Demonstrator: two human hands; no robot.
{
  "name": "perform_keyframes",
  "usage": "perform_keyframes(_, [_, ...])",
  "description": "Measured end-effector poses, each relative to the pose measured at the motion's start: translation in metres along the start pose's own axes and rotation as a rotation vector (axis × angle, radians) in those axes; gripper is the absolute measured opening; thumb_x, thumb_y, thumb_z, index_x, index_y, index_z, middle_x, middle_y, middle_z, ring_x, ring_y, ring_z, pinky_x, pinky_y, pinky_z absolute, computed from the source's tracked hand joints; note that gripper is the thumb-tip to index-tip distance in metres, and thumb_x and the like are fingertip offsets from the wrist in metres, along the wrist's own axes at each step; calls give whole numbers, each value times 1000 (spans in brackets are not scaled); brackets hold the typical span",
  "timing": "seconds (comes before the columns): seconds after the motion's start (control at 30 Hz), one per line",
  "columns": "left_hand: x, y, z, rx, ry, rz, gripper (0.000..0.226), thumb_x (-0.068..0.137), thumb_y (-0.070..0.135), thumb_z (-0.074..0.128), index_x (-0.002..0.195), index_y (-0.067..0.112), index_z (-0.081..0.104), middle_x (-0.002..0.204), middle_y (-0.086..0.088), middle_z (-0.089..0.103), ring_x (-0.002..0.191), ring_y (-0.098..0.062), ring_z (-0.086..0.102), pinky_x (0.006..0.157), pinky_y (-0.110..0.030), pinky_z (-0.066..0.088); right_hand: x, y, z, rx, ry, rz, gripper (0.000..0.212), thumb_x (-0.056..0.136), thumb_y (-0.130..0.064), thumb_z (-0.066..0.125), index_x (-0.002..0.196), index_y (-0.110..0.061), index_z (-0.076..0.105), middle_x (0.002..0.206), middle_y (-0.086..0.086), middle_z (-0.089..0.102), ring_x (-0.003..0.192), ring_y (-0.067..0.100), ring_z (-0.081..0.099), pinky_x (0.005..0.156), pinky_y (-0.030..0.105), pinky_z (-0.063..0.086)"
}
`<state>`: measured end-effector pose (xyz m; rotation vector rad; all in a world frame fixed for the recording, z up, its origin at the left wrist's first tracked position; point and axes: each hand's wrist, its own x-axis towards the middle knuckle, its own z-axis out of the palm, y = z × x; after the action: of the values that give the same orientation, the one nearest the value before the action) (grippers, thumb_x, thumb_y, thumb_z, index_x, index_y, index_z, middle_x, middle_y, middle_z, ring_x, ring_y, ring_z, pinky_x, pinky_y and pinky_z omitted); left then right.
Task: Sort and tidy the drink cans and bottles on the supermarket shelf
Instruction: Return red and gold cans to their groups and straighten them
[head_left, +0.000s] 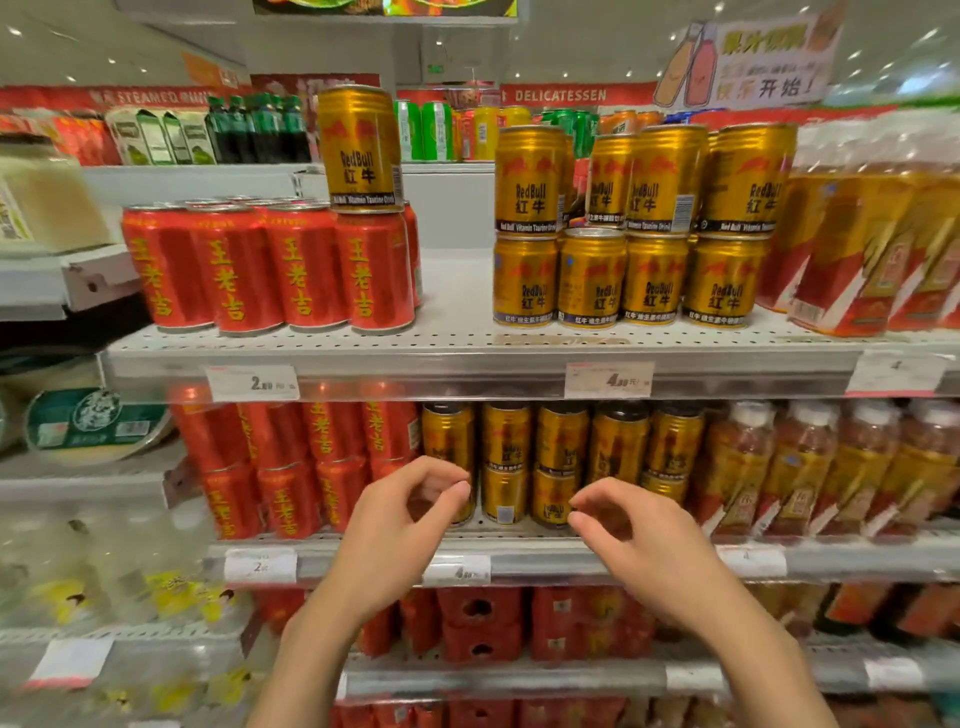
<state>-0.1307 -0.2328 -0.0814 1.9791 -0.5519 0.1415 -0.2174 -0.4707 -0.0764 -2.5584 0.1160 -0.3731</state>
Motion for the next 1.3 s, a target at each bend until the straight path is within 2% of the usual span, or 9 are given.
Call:
perform_keyframes(0.13, [2,-33,-46,-7,-54,43,10,95,27,72,91,35,75,81,22,72,81,-1,67,75,-14,47,-1,-43,31,-12,58,76,11,98,-46,57,106,-41,63,101,-26,64,94,-3,60,74,13,42])
perform_keyframes(0.33, [13,-57,-121,0,-70,102,9,96,28,70,91,34,74,80,19,74,73,-1,68,68,-11,47,12,-115,71,22,86,124,11,98,-46,57,105,-41,64,98,-23,65,93,-3,61,74,13,46])
perform_keyframes(0.53, [33,-50,-162,-20,-21,204,10,94,23,73,93,33,75,90,27,74,85,6,69,73,-4,44,29,-158,72,40,192,74,8,98,-39,60,101,-37,67,94,-26,66,92,-8,60,78,18,47])
perform_keyframes(0.67, [51,-29,-181,25,40,306,8,94,28,72,95,36,74,90,26,74,86,2,70,76,-12,50,48,-179,50,55,286,2,9,96,-37,62,100,-34,70,92,-22,70,90,-3,63,82,25,52])
perform_keyframes(0.83, [83,19,-200,118,167,524,9,94,21,72,100,27,75,90,19,73,85,-4,69,73,-16,53,78,-206,11,56,407,-97,7,96,-34,63,97,-31,70,89,-20,69,83,-2,64,74,23,54])
perform_keyframes(0.93, [111,44,-211,244,272,626,7,93,22,71,100,20,73,93,11,72,87,-9,66,79,-30,55,102,-220,-14,1,484,-173,7,95,-33,63,97,-29,69,93,-19,67,82,0,65,74,30,58])
perform_keyframes(1.0, [128,57,-214,363,276,631,11,95,27,68,103,20,71,100,7,69,97,-14,62,87,-35,52,118,-227,-28,-57,534,-206,11,96,-36,62,102,-28,67,99,-15,66,83,4,64,76,38,59])
perform_keyframes(1.1, [148,68,-215,487,242,604,19,97,31,63,111,21,70,111,5,67,108,-15,58,97,-37,50,138,-235,-45,-113,581,-230,28,98,-37,59,122,-24,61,116,-7,65,90,8,63,82,39,59])
perform_keyframes(1.3, [167,63,-215,547,173,491,26,99,34,61,118,21,71,115,5,66,110,-13,54,100,-38,47,168,-253,-71,-186,546,-287,67,94,-43,63,150,-28,30,147,1,42,113,21,60,90,43,57])
